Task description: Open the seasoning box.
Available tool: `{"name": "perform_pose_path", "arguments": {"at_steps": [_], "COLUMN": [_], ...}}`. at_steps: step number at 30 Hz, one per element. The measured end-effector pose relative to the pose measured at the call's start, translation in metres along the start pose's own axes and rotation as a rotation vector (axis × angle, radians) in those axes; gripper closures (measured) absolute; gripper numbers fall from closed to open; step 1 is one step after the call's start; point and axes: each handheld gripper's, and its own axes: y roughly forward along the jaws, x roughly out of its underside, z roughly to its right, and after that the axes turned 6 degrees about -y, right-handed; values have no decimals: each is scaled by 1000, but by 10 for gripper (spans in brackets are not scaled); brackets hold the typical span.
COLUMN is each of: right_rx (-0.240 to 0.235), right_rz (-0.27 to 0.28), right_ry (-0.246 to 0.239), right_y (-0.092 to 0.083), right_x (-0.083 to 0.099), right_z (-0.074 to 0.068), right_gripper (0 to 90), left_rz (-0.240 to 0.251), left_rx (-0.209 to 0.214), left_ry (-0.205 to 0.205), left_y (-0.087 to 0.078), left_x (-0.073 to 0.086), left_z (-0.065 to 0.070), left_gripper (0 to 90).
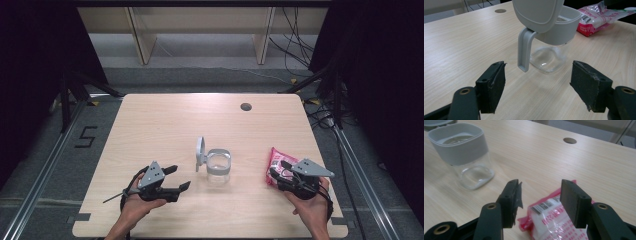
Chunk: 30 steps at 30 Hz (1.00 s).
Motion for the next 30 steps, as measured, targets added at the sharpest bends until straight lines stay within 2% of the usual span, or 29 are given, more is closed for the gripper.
{"name": "perform_pose_path", "arguments": {"at_steps": [1,2,3,6,7,9,10,11,14,16,17,20,21,22,23,24,27,30], "right_rx": [20,20,33,39,43,46,42,38,40,38,35,23,21,29,31,13,32,30], "right_rz": [-19,-19,-5,-21,-19,-17,-37,-44,-60,-68,-74,-86,-98,-91,-95,-103,-111,-108], "right_ry": [35,35,-11,27,13,-1,12,-4,0,-22,-7,-4,34,-18,1,6,-13,-17], "right_y": [-4,-4,-3,-9,-11,-12,-16,-17,-18,-18,-19,-20,-21,-21,-22,-22,-21,-19], "right_x": [2,2,3,8,10,11,13,14,16,18,18,22,23,25,25,26,28,29], "right_z": [0,0,5,5,7,7,6,6,4,4,3,4,1,6,5,5,5,5], "right_gripper": [499,499,496,497,497,498,498,497,497,497,496,493,494,494,494,494,494,494], "left_rz": [-1,-2,-7,-9,-6,-7,-13,-13,-8,-5,-9,-8,-8,-9,-10,-10,-14,-11], "left_rx": [-2,-4,-9,-6,-7,-6,-14,-14,-10,-5,-6,-9,-9,-9,-14,-14,-11,-8], "left_ry": [1,1,1,15,1,1,9,9,-2,5,8,0,0,2,-1,-1,6,1], "left_y": [0,0,0,-1,0,0,-1,-1,0,-1,-1,-1,-1,-1,-1,-1,0,0], "left_x": [0,0,0,0,0,0,1,1,1,1,1,1,1,1,1,1,2,2], "left_z": [0,0,0,-1,0,-1,-1,-1,0,0,0,-1,-1,-1,-1,-1,0,0], "left_gripper": [275,275,276,276,276,276,276,276,276,276,276,276,276,276,276,276,276,277]}}
